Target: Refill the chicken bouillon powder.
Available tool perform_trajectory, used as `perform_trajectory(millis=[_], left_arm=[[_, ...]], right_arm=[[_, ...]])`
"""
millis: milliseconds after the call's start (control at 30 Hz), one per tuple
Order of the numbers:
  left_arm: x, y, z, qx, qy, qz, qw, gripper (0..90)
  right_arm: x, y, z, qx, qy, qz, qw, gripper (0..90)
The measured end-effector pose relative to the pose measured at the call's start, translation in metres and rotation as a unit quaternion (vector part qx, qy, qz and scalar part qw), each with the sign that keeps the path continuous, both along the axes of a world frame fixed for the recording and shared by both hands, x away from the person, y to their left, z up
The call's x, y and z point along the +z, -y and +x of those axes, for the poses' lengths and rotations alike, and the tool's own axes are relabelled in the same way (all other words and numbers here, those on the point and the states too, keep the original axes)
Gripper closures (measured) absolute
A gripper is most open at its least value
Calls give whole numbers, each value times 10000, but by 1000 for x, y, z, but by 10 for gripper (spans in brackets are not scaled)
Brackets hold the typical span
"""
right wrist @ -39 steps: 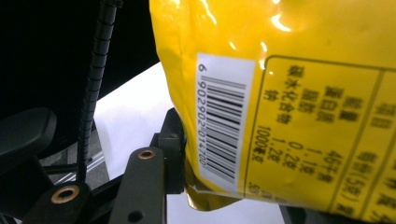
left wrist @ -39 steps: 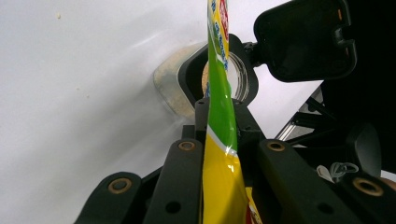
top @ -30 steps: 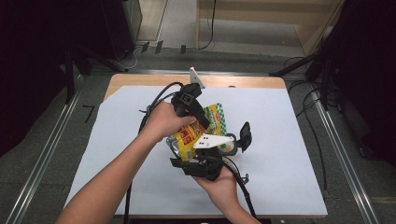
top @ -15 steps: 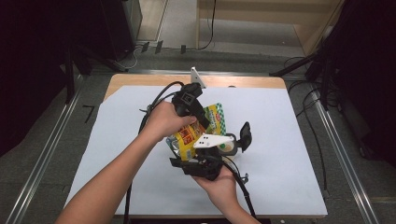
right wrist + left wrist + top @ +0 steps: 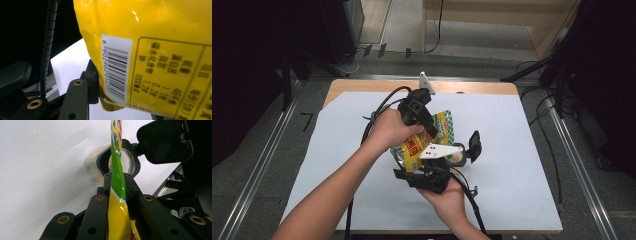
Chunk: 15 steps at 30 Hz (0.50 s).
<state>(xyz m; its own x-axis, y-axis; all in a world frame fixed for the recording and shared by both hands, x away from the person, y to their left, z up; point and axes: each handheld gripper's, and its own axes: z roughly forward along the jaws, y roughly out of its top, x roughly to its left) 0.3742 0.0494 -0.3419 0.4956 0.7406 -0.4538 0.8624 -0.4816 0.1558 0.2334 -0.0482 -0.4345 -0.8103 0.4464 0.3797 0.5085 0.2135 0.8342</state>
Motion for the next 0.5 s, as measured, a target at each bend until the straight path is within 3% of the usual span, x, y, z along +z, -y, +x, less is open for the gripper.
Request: perform_trajectory(millis=[500], left_arm=[[0,0,0,14,5,-12,10000,841]], right_arm=[[0,1,1,13,-17,-1,10000,646]])
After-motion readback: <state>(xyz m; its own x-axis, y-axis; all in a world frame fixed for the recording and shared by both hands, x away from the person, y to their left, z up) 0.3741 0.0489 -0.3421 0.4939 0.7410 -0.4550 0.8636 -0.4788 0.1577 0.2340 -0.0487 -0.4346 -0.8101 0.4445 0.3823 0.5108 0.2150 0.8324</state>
